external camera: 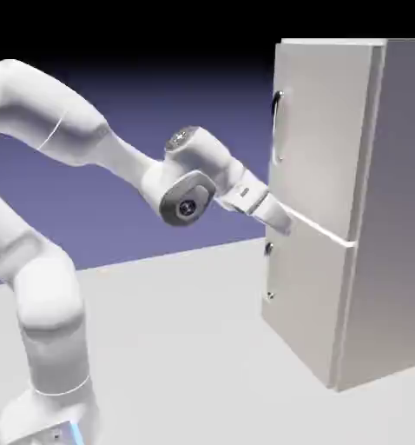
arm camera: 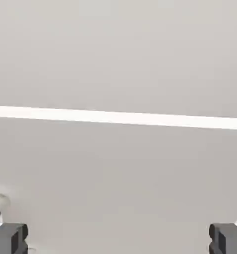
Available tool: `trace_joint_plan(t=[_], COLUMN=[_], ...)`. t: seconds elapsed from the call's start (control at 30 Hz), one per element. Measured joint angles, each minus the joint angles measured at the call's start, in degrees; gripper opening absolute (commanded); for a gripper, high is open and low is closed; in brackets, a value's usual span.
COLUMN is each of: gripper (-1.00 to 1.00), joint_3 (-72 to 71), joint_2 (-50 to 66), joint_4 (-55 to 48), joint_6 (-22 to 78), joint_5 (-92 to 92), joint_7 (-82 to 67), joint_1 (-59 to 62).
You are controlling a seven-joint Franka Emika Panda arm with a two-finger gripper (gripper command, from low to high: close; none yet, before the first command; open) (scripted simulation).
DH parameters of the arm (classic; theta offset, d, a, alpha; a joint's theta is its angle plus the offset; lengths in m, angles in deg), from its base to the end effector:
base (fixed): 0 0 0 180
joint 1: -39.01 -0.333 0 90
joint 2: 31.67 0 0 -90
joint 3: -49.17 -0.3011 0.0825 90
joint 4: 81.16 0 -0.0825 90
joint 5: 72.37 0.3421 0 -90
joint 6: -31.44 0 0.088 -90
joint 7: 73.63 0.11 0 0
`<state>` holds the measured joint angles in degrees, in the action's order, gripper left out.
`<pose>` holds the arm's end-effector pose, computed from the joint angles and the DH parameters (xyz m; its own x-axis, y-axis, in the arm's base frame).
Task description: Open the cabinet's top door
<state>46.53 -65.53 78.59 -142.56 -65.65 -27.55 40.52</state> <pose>0.3667 -0.0006 0.4869 0.4205 -0.7795 0.4643 -0.5185 -0.6264 -0.5820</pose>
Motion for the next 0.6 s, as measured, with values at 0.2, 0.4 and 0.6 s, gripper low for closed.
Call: trace_joint_plan(t=[0.2, 0.4, 0.6], gripper=[1.00, 1.00, 1.00], joint_3=[-5.9, -11.8, -17.6], joint_2=[-2.7, -5.4, -8.0], joint_4=[-2.8, -5.6, -8.4], joint_6=[0.0, 0.0, 0.0], joint_5=[15.0, 29.9, 44.9], joint_7=[8.0, 16.1, 24.1], joint_1=[4.9, 9.8, 14.7])
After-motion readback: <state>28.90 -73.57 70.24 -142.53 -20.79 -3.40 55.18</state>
